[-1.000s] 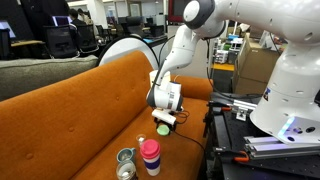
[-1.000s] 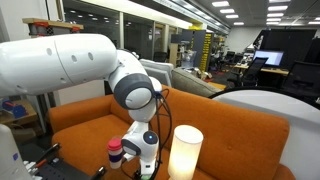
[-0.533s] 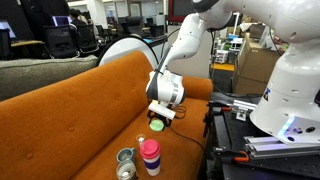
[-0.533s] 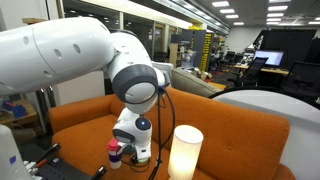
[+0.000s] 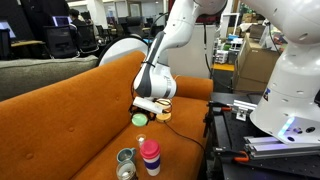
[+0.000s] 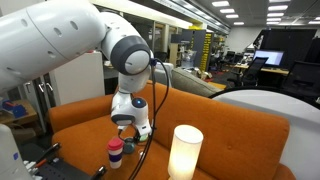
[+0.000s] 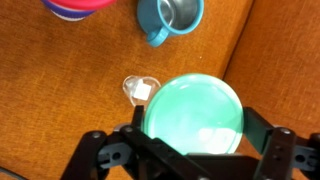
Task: Take the green lid from the couch and put it on the clear bottle
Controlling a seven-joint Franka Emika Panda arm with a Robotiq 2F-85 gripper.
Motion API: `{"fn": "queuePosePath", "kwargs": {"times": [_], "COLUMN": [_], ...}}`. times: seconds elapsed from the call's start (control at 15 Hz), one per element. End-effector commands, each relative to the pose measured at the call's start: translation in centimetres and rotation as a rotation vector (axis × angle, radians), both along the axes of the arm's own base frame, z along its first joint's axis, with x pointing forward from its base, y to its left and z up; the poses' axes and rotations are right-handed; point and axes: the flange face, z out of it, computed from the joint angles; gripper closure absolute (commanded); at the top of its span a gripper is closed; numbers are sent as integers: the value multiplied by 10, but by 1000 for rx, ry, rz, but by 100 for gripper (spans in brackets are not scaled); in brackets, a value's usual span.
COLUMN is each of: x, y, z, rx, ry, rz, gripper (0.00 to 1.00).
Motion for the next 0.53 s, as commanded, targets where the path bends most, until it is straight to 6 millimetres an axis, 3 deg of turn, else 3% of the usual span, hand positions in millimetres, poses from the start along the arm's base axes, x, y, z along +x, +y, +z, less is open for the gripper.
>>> {"fn": "queuePosePath", "kwargs": {"times": [0.0, 0.2, 0.47], "x": [15, 35, 36], "y": [45, 104, 167], "z": [15, 7, -18], "rx": [-95, -146, -218], "ry": [1, -17, -10], "rz": [109, 202, 306], "gripper": [30, 30, 30]}}
